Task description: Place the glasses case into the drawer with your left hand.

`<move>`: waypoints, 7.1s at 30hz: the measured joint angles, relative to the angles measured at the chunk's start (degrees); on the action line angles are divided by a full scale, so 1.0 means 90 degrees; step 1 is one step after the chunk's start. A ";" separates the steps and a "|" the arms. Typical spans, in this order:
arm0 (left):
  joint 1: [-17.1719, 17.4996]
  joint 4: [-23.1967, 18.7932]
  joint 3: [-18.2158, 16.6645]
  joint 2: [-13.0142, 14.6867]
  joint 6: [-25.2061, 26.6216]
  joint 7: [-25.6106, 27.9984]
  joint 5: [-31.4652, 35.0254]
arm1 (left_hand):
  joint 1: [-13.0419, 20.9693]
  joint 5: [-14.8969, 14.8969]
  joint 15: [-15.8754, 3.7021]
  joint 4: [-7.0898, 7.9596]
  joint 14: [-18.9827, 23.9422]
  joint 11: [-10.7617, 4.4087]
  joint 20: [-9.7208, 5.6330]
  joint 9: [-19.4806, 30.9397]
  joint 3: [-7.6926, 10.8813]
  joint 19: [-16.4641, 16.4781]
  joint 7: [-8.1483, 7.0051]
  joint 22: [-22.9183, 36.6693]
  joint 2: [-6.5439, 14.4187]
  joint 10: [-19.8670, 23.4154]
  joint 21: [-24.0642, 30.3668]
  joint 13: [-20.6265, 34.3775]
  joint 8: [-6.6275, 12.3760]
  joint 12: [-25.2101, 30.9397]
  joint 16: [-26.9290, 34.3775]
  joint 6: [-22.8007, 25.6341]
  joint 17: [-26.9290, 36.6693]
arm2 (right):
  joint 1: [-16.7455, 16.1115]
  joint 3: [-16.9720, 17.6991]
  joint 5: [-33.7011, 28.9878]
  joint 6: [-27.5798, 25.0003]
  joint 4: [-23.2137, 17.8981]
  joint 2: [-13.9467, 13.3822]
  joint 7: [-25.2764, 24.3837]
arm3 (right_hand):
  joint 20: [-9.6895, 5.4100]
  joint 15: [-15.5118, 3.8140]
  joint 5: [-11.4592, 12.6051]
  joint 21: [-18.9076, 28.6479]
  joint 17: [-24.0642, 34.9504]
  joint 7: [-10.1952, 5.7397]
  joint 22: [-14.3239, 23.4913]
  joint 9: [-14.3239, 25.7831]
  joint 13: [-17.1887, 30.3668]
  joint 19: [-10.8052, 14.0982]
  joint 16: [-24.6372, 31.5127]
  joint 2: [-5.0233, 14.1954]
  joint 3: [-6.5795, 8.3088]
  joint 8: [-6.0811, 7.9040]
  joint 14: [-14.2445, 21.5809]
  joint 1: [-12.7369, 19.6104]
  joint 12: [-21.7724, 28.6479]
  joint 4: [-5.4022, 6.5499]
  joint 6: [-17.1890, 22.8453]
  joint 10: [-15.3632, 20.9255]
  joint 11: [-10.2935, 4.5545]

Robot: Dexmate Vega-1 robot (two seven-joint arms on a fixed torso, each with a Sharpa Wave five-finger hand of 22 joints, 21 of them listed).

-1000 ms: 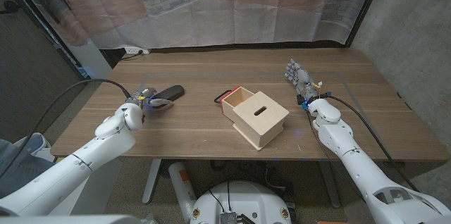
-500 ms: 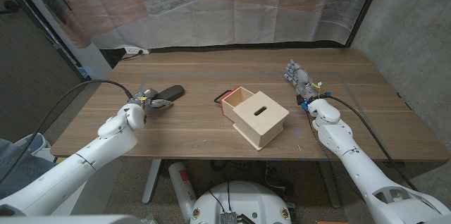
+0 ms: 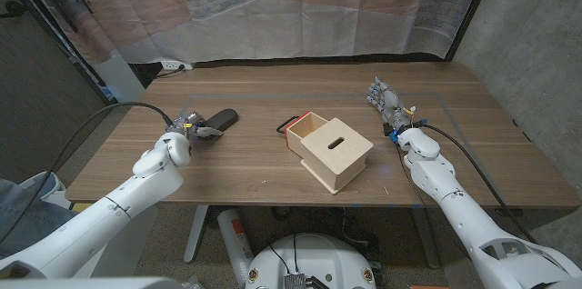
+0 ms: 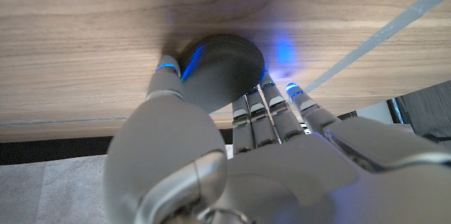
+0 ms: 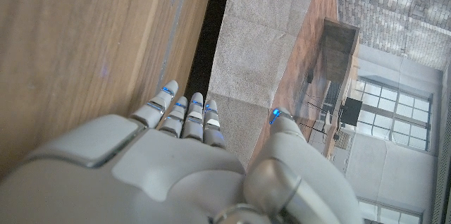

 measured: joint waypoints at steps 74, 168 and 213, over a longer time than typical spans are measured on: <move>-0.0379 0.0075 0.0082 -0.0389 0.0044 0.0704 0.0489 | 0.0343 -0.0917 -0.0026 -0.0154 0.0293 -0.0455 0.0000 0.0017 0.0435 0.0222 -0.0154 0.0000 -0.0093 0.0611 -0.0100 0.0021 -0.0279 -0.0440 -0.0317 0.0174 -0.0008 | 0.0014 0.0158 0.0097 0.0259 0.0263 0.0098 -0.0007 | -0.0034 0.0000 0.0000 -0.0123 0.0000 0.0000 0.0000 0.0000 0.0000 0.0034 0.0000 0.0033 -0.0008 0.0000 -0.0001 -0.0033 0.0000 -0.0063 0.0000 0.0000 0.0000; 0.0010 0.0291 -0.0753 -0.0645 -0.4081 0.2316 0.0699 | 0.0855 -0.1035 0.0009 -0.0204 0.0052 -0.0655 0.0000 0.0016 0.0486 0.0102 -0.0524 0.0000 -0.0166 0.0490 -0.0197 0.0038 -0.0574 -0.0669 -0.0366 0.0217 0.0008 | -0.0190 0.0315 0.0143 0.0851 0.0286 0.0262 -0.0260 | -0.0024 -0.0036 0.0000 -0.0210 0.0000 -0.0024 -0.0001 0.0000 0.0000 0.0091 0.0000 0.0033 -0.0035 0.0000 0.0035 -0.0033 0.0000 -0.0089 -0.0024 0.0000 0.0000; 0.0502 -0.0737 -0.1091 -0.0399 -0.4494 0.1626 0.1023 | 0.1098 -0.1014 -0.0015 -0.0234 -0.0066 -0.0736 -0.0012 0.0016 0.0516 -0.0044 -0.0680 0.0000 -0.0292 0.0572 -0.0197 0.0038 -0.0584 -0.0693 -0.0365 0.0282 0.0006 | 0.0033 0.0308 0.0123 0.1115 0.0541 0.0283 -0.0208 | -0.0024 -0.0035 0.0000 -0.0259 0.0000 -0.0023 -0.0001 0.0000 0.0000 0.0091 0.0000 0.0032 -0.0062 0.0000 0.0034 -0.0033 0.0000 -0.0116 -0.0023 0.0000 0.0000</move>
